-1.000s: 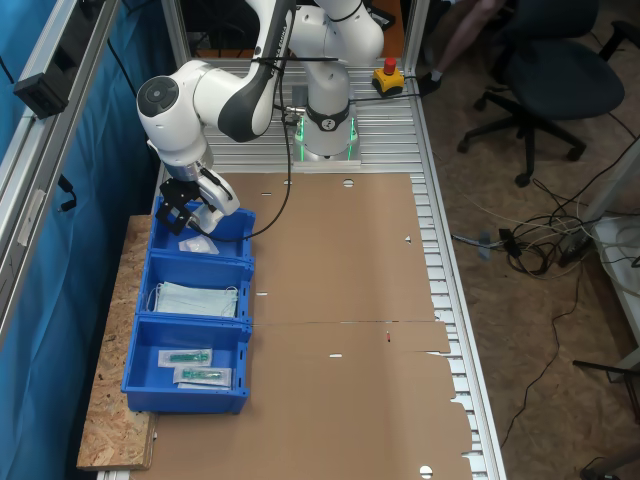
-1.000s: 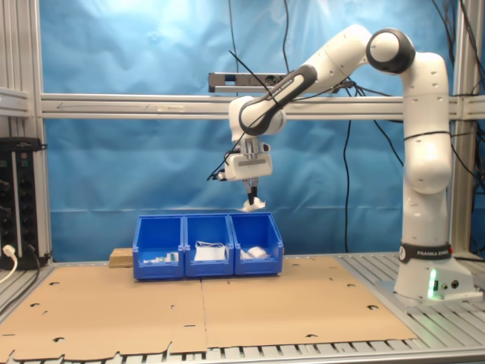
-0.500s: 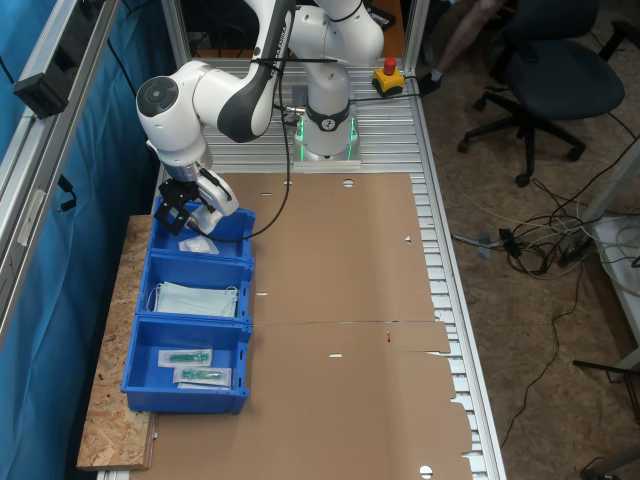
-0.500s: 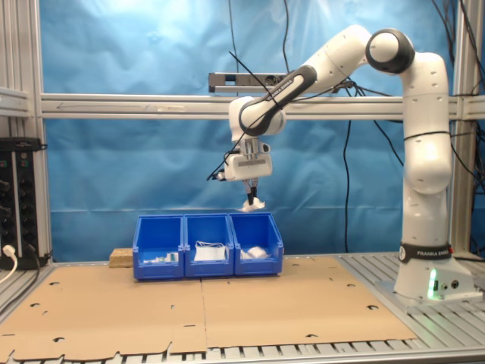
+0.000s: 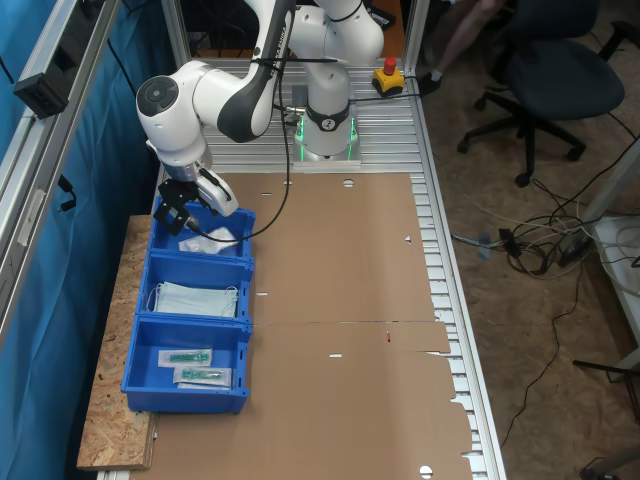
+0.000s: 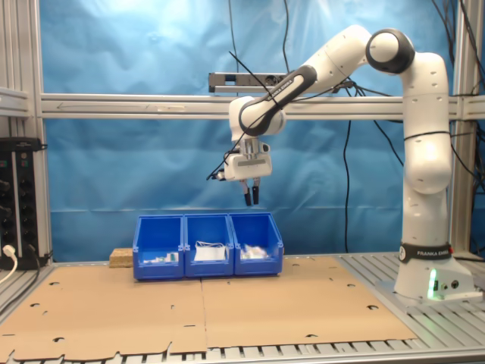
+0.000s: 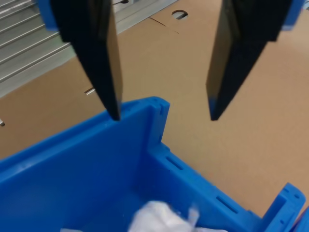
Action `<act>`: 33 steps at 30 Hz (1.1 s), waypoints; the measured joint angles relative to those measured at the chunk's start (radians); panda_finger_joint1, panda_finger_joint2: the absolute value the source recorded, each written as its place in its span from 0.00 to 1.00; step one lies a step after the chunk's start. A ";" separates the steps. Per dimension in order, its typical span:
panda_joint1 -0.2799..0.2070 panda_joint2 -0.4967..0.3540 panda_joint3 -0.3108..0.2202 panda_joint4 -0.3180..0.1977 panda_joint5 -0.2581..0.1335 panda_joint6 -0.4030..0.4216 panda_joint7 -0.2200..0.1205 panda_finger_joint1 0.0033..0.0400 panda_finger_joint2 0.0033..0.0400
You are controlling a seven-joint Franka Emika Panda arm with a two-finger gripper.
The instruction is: Pick and place sorting task of medical equipment.
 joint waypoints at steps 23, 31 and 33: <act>0.051 -0.015 -0.002 0.011 0.000 0.003 0.000 1.00 1.00; 0.173 -0.039 -0.004 0.053 0.000 0.003 0.000 1.00 1.00; 0.230 -0.046 -0.003 0.077 0.000 0.003 0.000 1.00 1.00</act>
